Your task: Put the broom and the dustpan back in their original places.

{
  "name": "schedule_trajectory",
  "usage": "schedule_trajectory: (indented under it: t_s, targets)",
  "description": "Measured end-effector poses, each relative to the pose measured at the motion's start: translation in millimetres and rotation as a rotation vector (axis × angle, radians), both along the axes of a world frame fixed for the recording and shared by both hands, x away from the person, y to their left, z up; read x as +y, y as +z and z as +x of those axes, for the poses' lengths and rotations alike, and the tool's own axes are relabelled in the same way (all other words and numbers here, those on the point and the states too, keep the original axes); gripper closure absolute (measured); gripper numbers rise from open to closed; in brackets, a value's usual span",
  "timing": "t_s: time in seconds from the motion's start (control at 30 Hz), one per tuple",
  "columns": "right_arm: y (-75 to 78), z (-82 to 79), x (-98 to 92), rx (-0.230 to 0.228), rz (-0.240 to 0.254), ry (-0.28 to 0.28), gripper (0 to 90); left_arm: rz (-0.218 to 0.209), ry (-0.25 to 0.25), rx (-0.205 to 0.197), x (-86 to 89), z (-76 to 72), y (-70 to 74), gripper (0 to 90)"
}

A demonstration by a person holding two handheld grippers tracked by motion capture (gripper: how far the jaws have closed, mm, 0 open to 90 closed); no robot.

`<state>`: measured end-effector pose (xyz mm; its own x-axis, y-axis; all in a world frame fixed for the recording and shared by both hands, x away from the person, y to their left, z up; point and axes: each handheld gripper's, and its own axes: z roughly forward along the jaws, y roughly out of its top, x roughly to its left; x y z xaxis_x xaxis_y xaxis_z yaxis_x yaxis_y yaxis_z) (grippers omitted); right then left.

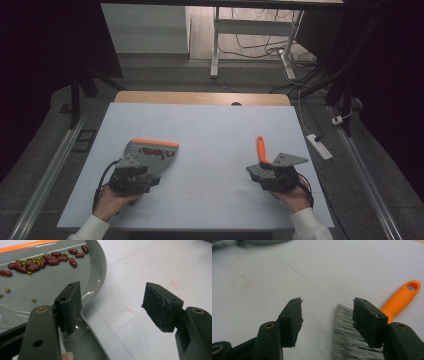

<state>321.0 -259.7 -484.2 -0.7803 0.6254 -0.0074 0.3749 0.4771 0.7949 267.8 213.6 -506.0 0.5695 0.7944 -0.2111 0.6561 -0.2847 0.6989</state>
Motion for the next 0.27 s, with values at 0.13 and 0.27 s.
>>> schedule_trajectory:
  t_s: [0.13,0.27]
  targets:
    - [0.4,-0.3,0.4,0.0,0.002,0.001,40.4,-0.002,0.007,0.009,0.5,0.3,-0.7,32.0]
    - [0.7,-0.3,-0.1,-0.002,0.002,0.001,40.4,-0.007,0.01,0.012,0.7,0.7,-0.8,31.7]
